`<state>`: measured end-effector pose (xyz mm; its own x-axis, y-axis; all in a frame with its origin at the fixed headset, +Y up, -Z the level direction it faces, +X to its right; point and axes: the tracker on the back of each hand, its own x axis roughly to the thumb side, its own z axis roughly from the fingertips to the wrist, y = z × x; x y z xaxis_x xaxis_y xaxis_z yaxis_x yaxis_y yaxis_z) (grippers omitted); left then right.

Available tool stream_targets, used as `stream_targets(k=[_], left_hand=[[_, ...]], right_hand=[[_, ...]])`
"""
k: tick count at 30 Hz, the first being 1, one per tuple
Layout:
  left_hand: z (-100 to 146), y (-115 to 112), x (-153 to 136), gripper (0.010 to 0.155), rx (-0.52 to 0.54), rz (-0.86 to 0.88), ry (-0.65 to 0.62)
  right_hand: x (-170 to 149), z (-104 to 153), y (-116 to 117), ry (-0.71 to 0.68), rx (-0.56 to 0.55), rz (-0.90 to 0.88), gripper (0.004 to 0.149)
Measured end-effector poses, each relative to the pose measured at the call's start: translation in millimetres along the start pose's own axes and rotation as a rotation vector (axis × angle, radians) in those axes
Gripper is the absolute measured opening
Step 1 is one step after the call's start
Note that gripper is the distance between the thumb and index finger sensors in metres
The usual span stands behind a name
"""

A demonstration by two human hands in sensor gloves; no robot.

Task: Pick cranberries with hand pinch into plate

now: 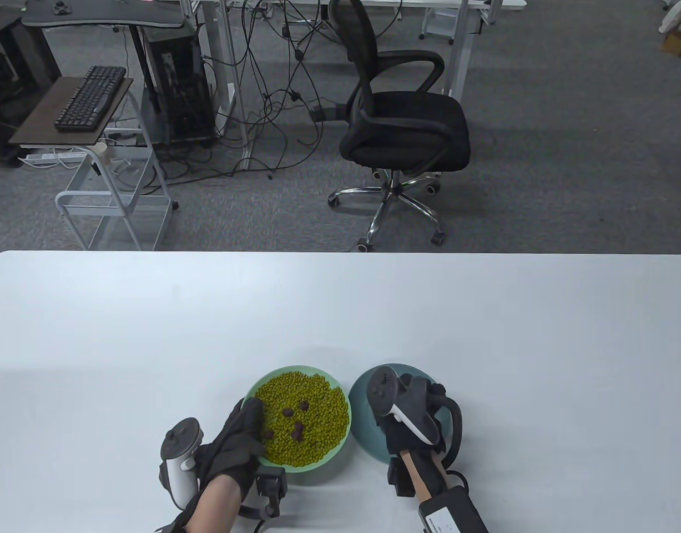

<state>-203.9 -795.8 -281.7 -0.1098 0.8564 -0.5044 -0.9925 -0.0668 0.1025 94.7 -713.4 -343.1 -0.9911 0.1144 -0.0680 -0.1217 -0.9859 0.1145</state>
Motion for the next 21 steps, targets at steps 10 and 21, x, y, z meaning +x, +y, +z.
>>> stream_targets(k=[10, 21], left_hand=[[0, 0, 0, 0.050, -0.001, 0.000, -0.002], [0, 0, 0, 0.051, 0.001, -0.001, -0.001]], right_hand=[[-17, -8, 12, 0.084, 0.030, 0.002, 0.052], [-25, -11, 15, 0.130, 0.036, 0.007, 0.054]])
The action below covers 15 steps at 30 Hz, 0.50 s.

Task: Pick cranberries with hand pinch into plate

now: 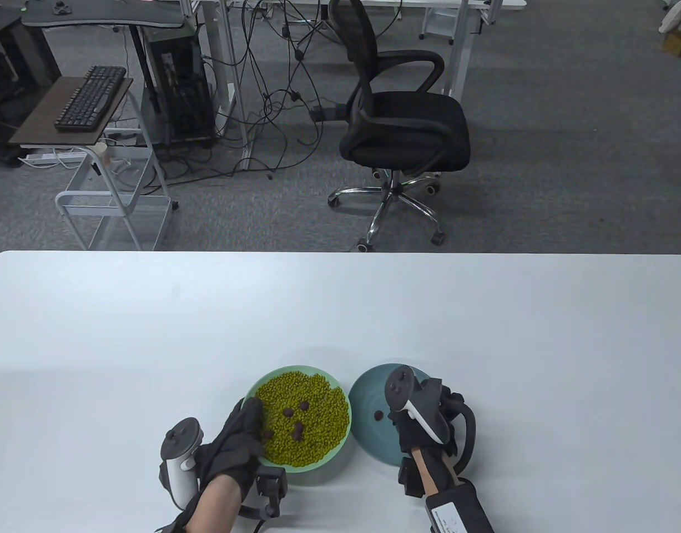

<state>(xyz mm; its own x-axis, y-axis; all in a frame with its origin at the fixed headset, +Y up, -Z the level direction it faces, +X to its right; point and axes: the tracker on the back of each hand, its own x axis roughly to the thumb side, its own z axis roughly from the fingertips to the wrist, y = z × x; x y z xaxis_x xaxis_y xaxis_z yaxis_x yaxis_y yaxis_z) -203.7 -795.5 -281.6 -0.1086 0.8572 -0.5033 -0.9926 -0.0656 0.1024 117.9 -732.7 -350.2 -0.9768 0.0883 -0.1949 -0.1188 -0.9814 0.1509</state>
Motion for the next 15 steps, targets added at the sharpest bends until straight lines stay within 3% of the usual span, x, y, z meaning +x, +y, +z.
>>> stream_targets(k=[15], left_hand=[[0.1, -0.2, 0.2, 0.050, -0.002, -0.001, -0.001]], right_hand=[[5.3, 3.7, -5.8, -0.023, 0.015, 0.009, 0.056]])
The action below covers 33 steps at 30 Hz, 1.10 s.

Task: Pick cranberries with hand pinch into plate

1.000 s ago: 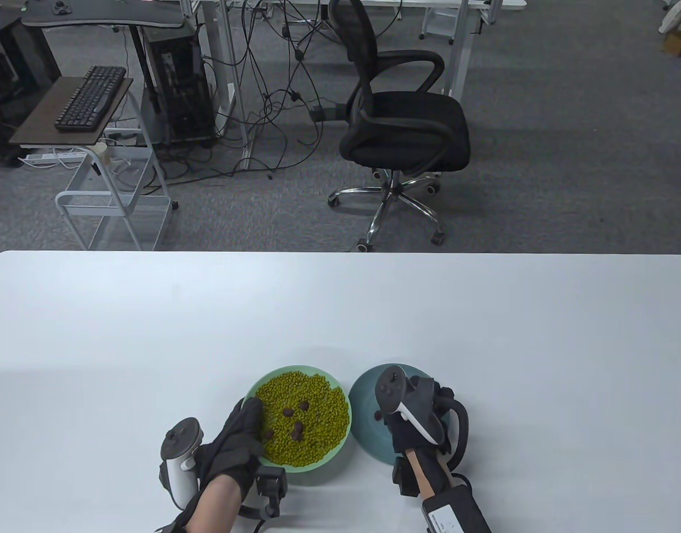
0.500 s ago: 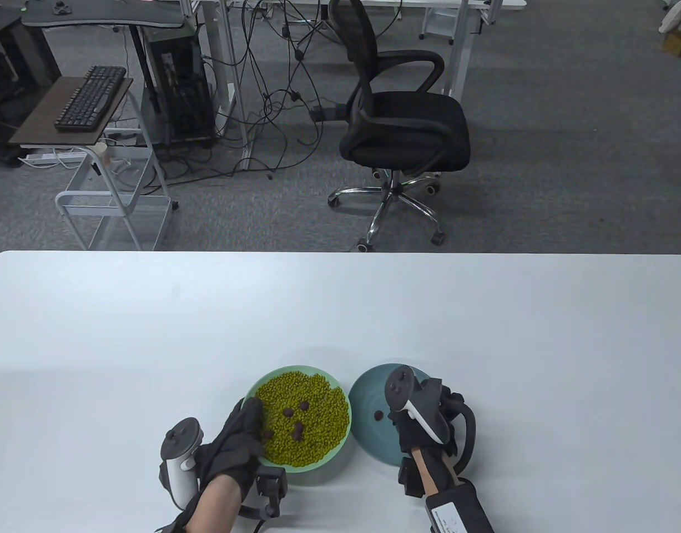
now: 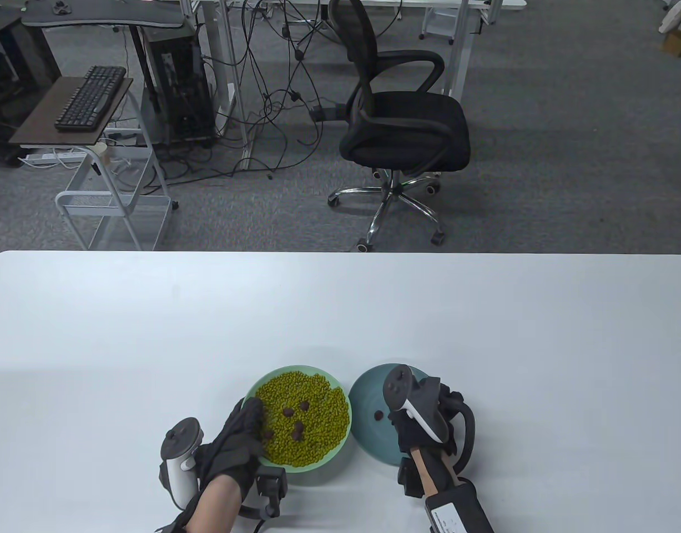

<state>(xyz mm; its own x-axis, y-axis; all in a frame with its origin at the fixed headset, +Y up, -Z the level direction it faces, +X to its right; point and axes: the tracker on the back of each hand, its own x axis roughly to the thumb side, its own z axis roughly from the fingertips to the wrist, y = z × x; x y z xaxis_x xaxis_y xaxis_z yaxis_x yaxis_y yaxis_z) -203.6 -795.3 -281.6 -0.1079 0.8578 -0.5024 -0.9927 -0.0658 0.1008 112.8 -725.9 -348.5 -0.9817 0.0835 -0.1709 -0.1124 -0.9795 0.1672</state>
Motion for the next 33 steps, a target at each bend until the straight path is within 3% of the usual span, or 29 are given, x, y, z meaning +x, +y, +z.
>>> stream_targets(k=[16, 25, 33], left_hand=[[0, -1, 0, 0.050, -0.002, -0.005, -0.001], [0, -1, 0, 0.050, -0.003, -0.006, 0.001], [0, -1, 0, 0.050, -0.005, -0.007, 0.004]], right_hand=[[28, 17, -25, -0.121, -0.073, -0.021, 0.054], [64, 22, -39, -0.221, -0.011, 0.011, 0.055], [100, 28, -36, -0.335, 0.044, 0.084, 0.055]])
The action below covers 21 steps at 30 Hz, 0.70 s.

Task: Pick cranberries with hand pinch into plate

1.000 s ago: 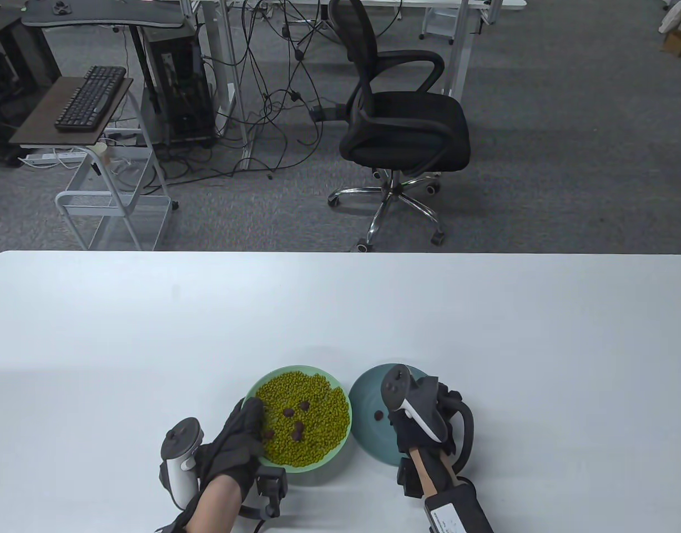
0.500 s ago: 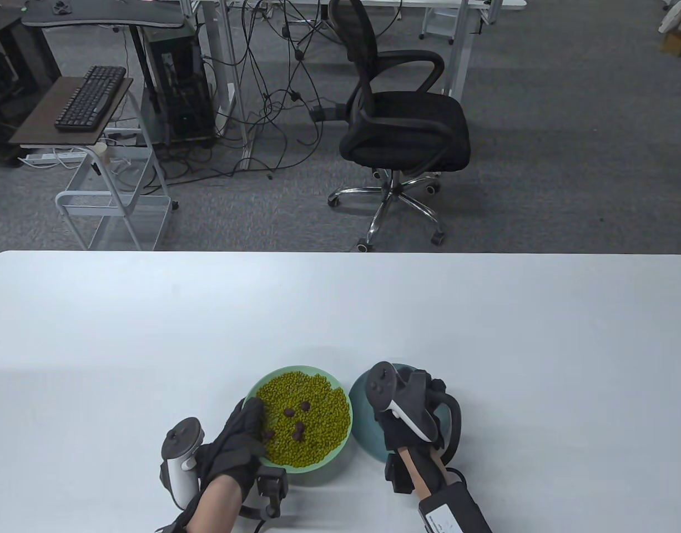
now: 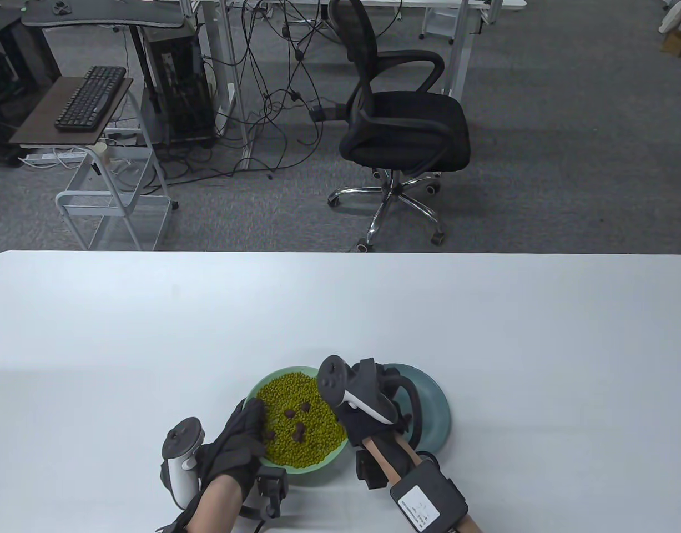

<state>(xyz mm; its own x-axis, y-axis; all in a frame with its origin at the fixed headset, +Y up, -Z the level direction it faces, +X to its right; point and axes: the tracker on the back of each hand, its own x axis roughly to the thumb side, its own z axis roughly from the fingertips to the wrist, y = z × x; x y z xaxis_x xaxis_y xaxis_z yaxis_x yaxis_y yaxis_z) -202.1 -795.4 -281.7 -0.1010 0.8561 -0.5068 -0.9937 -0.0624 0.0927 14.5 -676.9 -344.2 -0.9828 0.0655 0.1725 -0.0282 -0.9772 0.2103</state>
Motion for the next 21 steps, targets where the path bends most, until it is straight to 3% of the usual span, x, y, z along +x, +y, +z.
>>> stream_targets(k=[9, 21], left_hand=[[0, -1, 0, 0.050, -0.003, -0.004, 0.000], [0, -1, 0, 0.050, -0.005, -0.004, 0.001]], right_hand=[[32, -6, 1, -0.077, 0.013, 0.093, 0.054], [50, -12, 8, -0.118, 0.033, 0.172, 0.056]])
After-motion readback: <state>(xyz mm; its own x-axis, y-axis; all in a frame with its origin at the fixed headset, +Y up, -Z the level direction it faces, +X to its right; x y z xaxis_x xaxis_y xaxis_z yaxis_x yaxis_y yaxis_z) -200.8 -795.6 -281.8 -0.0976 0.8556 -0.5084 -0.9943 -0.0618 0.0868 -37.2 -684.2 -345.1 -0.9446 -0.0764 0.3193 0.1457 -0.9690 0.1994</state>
